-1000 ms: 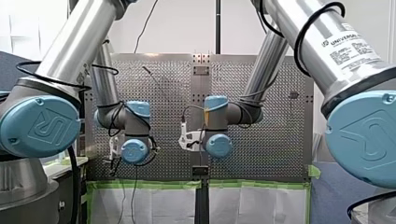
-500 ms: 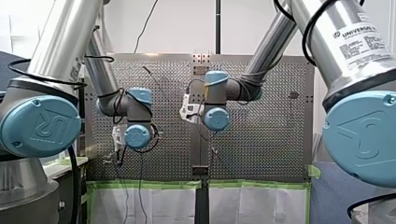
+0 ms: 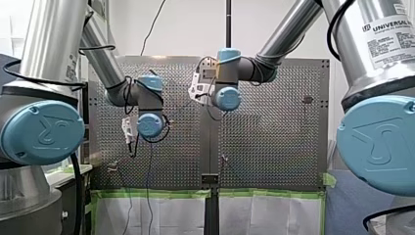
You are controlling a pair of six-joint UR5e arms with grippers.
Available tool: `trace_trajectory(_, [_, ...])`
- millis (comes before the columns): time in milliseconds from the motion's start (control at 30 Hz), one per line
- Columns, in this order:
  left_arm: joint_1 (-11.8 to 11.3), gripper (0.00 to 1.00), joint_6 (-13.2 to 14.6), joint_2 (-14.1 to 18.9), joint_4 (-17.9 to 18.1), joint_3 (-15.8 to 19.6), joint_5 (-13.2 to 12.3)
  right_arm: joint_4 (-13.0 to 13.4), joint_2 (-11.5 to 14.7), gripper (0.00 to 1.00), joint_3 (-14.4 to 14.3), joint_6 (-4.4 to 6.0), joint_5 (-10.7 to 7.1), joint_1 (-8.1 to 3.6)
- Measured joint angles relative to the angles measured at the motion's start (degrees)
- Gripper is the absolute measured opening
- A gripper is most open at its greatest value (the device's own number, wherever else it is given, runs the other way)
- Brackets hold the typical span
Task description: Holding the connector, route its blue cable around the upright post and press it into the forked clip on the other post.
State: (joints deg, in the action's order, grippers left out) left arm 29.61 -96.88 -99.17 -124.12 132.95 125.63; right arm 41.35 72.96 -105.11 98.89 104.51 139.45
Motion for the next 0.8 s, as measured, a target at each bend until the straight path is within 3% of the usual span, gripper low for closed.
trace_trajectory(300, [-0.1,0.00,-0.8,4.5,-4.5,-4.5,2.3,-4.2,4.2,0.00,2.1,0.17,-1.89,-0.76])
trace_trajectory(533, [-0.8,0.00,-1.4,8.1,-8.1,-8.0,3.3,-7.3,7.1,0.00,5.2,1.12,-4.83,-1.77])
trace_trajectory(800, [-2.3,0.00,-1.4,12.2,-12.1,-12.1,5.2,-8.6,7.2,0.00,8.8,3.07,-8.22,-2.71])
